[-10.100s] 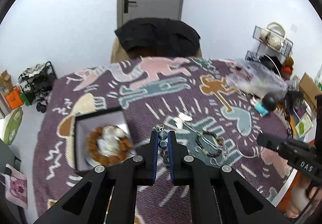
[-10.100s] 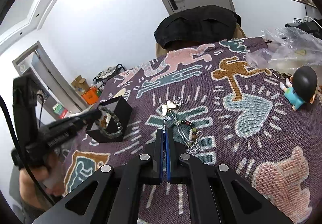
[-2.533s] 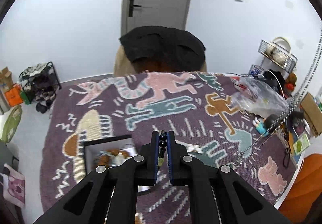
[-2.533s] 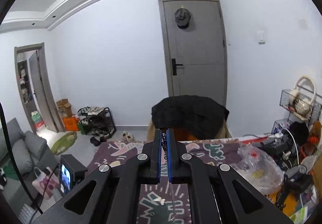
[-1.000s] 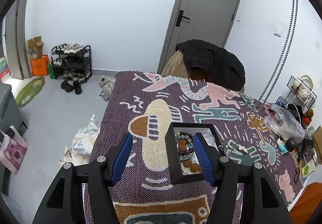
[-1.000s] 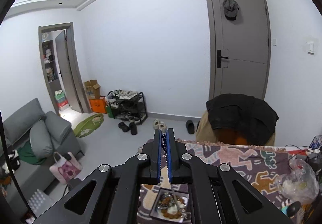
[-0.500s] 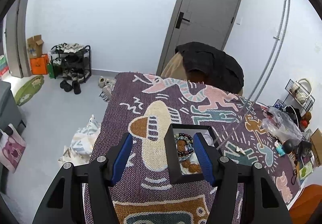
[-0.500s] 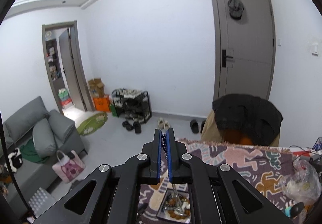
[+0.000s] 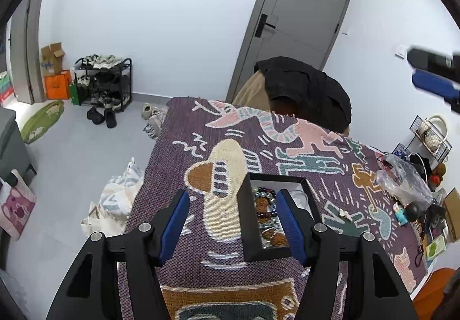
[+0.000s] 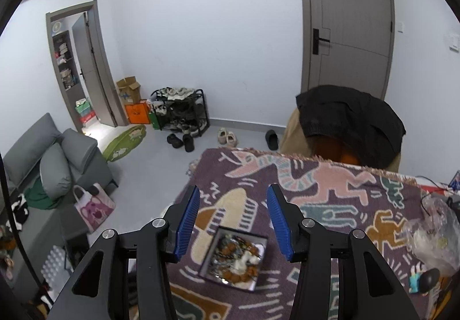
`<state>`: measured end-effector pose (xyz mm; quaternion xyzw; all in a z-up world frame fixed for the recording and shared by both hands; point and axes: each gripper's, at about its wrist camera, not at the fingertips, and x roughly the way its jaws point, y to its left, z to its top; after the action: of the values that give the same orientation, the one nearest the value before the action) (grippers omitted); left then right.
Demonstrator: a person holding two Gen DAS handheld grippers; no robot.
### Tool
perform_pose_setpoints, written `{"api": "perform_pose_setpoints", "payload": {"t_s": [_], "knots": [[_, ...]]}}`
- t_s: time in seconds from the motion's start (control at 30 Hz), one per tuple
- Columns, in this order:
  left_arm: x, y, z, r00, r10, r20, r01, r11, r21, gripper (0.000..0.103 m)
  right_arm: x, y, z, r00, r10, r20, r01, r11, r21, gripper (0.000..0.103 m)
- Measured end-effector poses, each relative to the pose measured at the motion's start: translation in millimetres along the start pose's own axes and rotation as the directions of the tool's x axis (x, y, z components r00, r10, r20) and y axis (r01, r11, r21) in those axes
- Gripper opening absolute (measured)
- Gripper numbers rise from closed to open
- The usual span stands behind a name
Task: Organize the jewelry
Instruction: 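Move both tools back to the silver ring and butterfly brooch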
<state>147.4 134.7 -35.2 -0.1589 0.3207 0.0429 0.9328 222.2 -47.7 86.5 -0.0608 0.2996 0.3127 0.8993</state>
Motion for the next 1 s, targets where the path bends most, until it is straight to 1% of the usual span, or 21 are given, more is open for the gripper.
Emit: {"api": "perform_pose_setpoints", "payload": {"t_s": [0.07, 0.13, 0.27, 0.37, 0.53, 0.77, 1.0], "knots": [[1.5, -6.1, -0.3, 1.000, -0.002, -0.005, 0.002, 1.000, 0.009, 0.064, -2.1, -12.8, -9.0, 1.000, 0.002, -0.007, -0.002, 1.000, 0.010, 0.050], [3.7, -13.3, -0.9, 1.000, -0.005, -0.014, 0.005, 1.000, 0.023, 0.064, -3.0, -24.7, -16.3, 1.000, -0.001, -0.010, 0.001, 1.000, 0.020, 0.058], [8.4, -28.6, -1.1, 0.999, -0.012, -0.030, 0.013, 0.999, 0.053, 0.064, -4.1, -62.3, -38.3, 0.999, -0.042, -0.027, 0.044, 0.998, 0.050, 0.058], [13.5, -43.3, -2.3, 0.998, -0.030, -0.048, 0.033, 0.997, 0.070, 0.064, -1.3, -90.7, -52.0, 0.998, -0.051, -0.048, 0.055, 0.995, 0.080, 0.058], [25.8, -71.1, -9.3, 0.995, -0.052, -0.085, 0.062, 0.991, 0.117, 0.064, 6.9, -126.4, -74.4, 0.994, -0.070, -0.089, 0.080, 0.990, 0.119, 0.058], [42.1, -111.4, -23.2, 0.986, -0.090, -0.140, 0.113, 0.979, 0.168, 0.064, 10.5, -159.5, -106.3, 0.990, -0.067, -0.127, 0.088, 0.983, 0.162, 0.058], [58.1, -149.0, -36.6, 0.975, -0.109, -0.192, 0.151, 0.964, 0.219, 0.064, 11.5, -187.4, -143.1, 0.986, -0.057, -0.156, 0.092, 0.969, 0.230, 0.058]]}}
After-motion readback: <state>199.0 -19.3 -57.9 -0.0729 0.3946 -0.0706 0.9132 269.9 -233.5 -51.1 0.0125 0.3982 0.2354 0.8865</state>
